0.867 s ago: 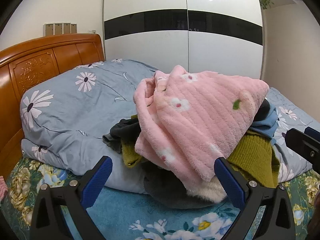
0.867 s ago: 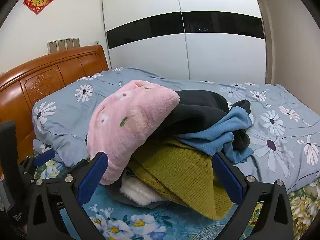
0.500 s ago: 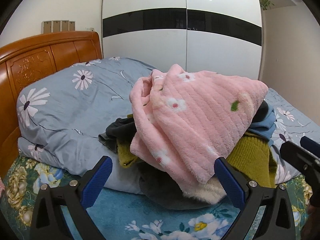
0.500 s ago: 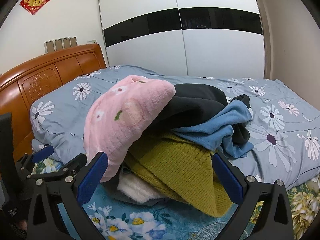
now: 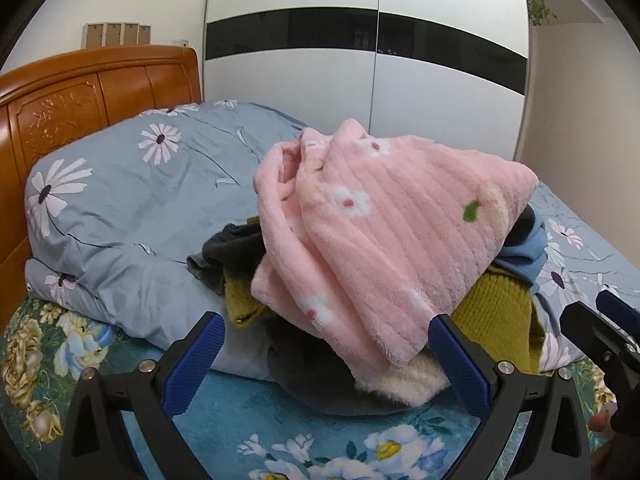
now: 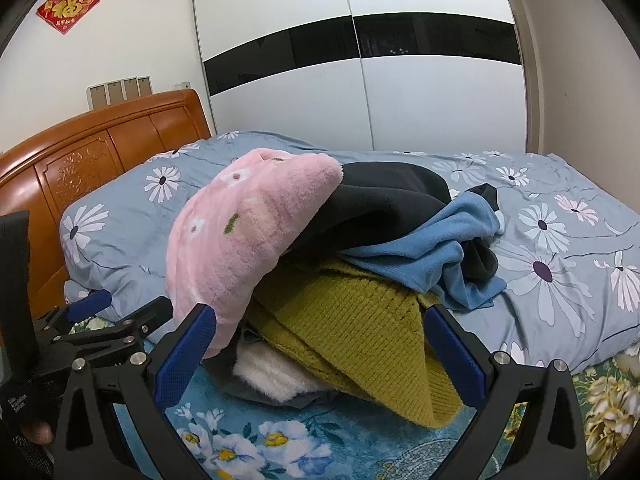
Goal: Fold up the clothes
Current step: 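Approach the pink fleece garment on the clothes pile with both grippers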
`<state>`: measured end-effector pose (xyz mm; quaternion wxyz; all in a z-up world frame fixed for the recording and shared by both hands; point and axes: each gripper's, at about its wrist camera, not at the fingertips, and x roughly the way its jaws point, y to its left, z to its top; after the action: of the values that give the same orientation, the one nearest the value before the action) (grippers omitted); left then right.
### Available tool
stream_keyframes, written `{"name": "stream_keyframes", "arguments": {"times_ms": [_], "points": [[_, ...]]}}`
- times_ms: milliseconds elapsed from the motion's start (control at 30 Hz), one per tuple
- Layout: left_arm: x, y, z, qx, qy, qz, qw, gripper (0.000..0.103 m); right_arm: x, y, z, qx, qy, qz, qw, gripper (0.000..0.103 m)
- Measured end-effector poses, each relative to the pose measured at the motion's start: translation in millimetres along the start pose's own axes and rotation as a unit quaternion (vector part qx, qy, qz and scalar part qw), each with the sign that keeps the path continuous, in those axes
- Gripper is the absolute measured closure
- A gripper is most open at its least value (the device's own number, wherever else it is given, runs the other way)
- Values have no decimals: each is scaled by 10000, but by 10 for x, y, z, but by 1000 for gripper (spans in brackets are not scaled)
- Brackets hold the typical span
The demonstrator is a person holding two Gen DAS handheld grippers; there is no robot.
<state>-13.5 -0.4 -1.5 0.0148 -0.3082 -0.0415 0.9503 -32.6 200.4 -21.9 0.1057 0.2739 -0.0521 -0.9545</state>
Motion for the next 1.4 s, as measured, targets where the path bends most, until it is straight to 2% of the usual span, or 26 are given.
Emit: {"name": "stream_keyframes", "arguments": {"times_ms": [400,600,867,1400], "points": [[162,49,-78,-282,111,-280,9992,0,148,30,-94,-93,166,-41,9998,0],[260,8,-121,-204,110,-239,9994,0,241,23,-153,-103,289,-34,9995,0],[353,28,-168,-363,189,-349,9986,0,290,21,-170,-93,420,-32,9991,0],[158,171,-58,-493,128,-367,9980,0,167,190,25,-266,391,-5,9989,0]]}}
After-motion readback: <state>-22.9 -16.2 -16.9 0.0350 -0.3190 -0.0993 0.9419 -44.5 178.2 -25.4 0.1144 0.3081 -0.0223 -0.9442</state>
